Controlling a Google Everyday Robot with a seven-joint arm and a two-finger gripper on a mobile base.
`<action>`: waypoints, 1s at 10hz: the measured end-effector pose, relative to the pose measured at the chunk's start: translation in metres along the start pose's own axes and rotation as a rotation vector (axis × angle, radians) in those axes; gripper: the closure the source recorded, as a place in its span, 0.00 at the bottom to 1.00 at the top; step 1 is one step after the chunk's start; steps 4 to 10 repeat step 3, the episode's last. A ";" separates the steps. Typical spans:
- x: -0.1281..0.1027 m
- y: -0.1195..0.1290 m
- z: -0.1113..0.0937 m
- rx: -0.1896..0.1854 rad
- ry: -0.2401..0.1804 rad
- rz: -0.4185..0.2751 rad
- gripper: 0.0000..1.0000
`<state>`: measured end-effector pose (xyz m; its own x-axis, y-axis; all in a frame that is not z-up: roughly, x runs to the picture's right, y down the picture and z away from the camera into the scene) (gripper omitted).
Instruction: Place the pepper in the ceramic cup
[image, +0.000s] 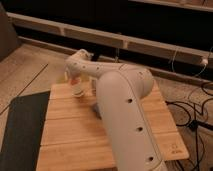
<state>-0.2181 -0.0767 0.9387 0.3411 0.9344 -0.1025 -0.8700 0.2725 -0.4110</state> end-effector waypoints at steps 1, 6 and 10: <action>0.000 0.000 -0.003 -0.001 -0.007 0.000 0.37; -0.001 0.005 -0.010 -0.019 -0.026 0.004 0.37; -0.001 0.005 -0.010 -0.019 -0.026 0.004 0.37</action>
